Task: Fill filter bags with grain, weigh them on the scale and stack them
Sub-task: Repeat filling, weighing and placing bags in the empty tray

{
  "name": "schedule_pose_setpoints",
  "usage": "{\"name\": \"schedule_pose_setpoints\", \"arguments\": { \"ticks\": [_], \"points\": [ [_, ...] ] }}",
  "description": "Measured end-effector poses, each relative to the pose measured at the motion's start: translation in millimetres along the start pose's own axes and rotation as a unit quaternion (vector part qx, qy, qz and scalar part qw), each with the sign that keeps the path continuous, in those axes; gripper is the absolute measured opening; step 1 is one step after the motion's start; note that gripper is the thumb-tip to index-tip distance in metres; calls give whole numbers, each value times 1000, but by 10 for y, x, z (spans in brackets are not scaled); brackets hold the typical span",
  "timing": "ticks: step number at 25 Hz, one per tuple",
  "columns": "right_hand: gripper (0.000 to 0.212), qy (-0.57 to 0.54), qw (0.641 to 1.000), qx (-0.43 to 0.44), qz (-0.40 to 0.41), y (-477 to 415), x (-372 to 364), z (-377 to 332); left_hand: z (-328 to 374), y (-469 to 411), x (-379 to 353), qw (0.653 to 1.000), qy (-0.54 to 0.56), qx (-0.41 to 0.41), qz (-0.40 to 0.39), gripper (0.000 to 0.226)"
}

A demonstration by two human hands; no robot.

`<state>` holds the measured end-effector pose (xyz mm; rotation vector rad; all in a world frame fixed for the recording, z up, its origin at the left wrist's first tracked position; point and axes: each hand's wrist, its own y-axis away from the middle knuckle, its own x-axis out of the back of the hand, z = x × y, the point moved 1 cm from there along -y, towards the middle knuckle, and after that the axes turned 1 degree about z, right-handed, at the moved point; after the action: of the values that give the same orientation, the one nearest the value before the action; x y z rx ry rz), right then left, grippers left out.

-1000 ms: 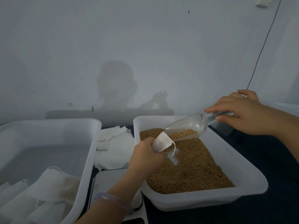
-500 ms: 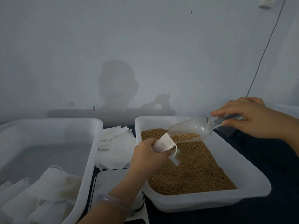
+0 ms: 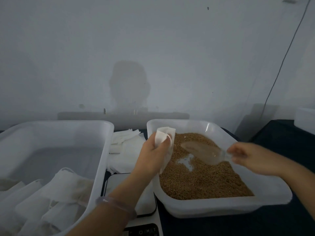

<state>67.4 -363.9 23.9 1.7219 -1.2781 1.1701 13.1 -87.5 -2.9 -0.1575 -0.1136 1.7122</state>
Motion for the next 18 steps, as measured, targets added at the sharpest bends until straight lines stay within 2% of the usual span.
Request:
{"name": "schedule_pose_setpoints", "arguments": {
  "ticks": [4,6,8,9,10,12,13,15,16,17,18],
  "points": [
    [21,89,993,-41,-72,-60,-458,-123,280,59,312,990,63,15,-122,34],
    [35,90,995,-8,-43,-43,-479,-361,423,123,510,977,72,20,-199,41],
    [52,-94,993,77,-6,29,-456,-775,451,151,679,970,23,17,-240,50],
    [57,-219,966,131,-30,93,-452,-1062,429,154,748,971,-13,16,-239,57],
    [58,-325,925,184,-71,130,-472,-1320,391,152,802,972,-44,15,-230,64],
    [51,-439,859,234,-118,111,-598,-1685,333,159,876,971,-72,6,-227,68],
    [39,-463,849,231,-105,66,-671,-1809,319,169,907,969,-69,-4,-237,65],
    [15,-466,861,197,-46,-22,-780,-1978,319,205,1008,967,-58,-6,-247,49],
    [9,-446,875,186,-27,-67,-829,-2007,318,210,1065,966,-90,-21,-242,41],
    [7,-408,893,187,-19,-104,-876,-2016,292,189,1122,959,-175,-45,-218,38],
    [8,-356,914,195,-13,-129,-909,-2013,241,142,1185,936,-294,-76,-175,37]
  ]
}}
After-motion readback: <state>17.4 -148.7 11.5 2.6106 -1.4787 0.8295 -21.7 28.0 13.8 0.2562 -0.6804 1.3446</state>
